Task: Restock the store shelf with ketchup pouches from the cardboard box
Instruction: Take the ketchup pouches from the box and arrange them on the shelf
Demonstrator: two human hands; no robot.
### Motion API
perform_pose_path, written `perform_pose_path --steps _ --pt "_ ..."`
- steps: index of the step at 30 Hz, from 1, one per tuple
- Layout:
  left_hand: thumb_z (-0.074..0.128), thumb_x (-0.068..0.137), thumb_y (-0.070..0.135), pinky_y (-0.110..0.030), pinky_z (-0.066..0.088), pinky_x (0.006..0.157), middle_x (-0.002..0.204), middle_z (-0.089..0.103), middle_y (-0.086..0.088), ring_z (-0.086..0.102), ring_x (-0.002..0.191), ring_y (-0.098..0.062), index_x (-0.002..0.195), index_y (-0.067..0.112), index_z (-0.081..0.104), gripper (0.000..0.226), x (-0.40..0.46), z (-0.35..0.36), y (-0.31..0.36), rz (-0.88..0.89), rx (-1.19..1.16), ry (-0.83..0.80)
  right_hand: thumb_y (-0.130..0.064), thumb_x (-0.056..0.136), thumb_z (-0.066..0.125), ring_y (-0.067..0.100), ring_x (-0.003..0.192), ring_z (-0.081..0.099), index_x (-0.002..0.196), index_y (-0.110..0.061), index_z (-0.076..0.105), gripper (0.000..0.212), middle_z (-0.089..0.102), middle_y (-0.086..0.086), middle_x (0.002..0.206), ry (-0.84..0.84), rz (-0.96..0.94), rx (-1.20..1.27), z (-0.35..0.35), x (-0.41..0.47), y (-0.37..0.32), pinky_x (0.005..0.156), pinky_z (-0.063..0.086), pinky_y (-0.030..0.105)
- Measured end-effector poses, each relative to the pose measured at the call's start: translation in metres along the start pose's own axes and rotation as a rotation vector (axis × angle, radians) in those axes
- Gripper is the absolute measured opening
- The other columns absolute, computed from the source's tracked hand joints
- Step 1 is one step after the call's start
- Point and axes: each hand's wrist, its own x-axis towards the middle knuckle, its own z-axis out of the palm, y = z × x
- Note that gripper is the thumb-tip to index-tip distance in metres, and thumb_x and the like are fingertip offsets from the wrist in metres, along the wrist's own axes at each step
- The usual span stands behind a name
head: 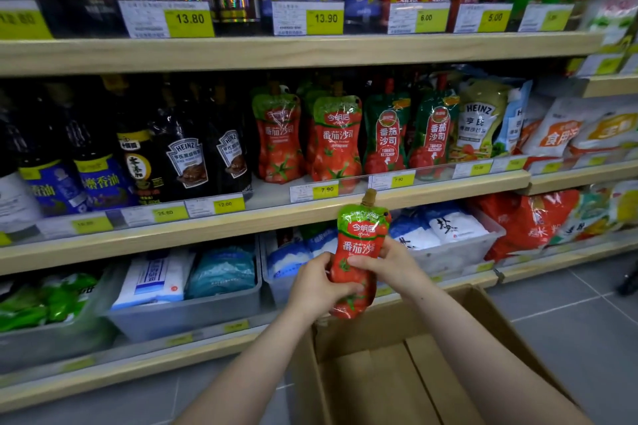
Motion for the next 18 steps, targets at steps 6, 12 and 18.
perform_pose_path --steps 6,12,18 --pt "0.085 0.061 0.032 -0.029 0.054 0.082 0.103 0.068 0.001 0.063 0.093 -0.012 0.099 0.022 0.06 0.046 0.002 -0.013 -0.007 -0.053 -0.04 -0.048 -0.011 0.071 0.077 0.018 0.094 0.065 0.1 -0.017 0.06 0.035 0.068 0.003 0.101 0.062 -0.003 0.019 0.005 0.004 -0.004 0.077 0.053 0.03" --pt "0.084 0.062 0.033 -0.027 0.055 0.079 0.098 0.069 0.004 0.065 0.089 -0.01 0.097 0.022 0.063 0.042 -0.001 -0.014 -0.012 -0.04 -0.062 -0.04 -0.013 0.072 0.076 0.005 0.085 0.065 0.096 -0.025 0.06 0.031 0.068 -0.006 0.095 0.004 0.007 -0.003 0.014 -0.004 -0.003 0.061 0.05 0.014" --pt "0.073 0.076 0.036 -0.017 0.05 0.078 0.094 0.067 0.007 0.062 0.089 -0.007 0.1 0.023 0.061 0.03 0.004 -0.054 -0.018 0.053 -0.069 0.029 -0.012 0.071 0.076 0.009 0.084 0.066 0.099 -0.019 0.059 0.033 0.07 -0.003 0.095 0.04 0.011 0.045 0.018 0.001 -0.01 0.061 0.05 0.016"
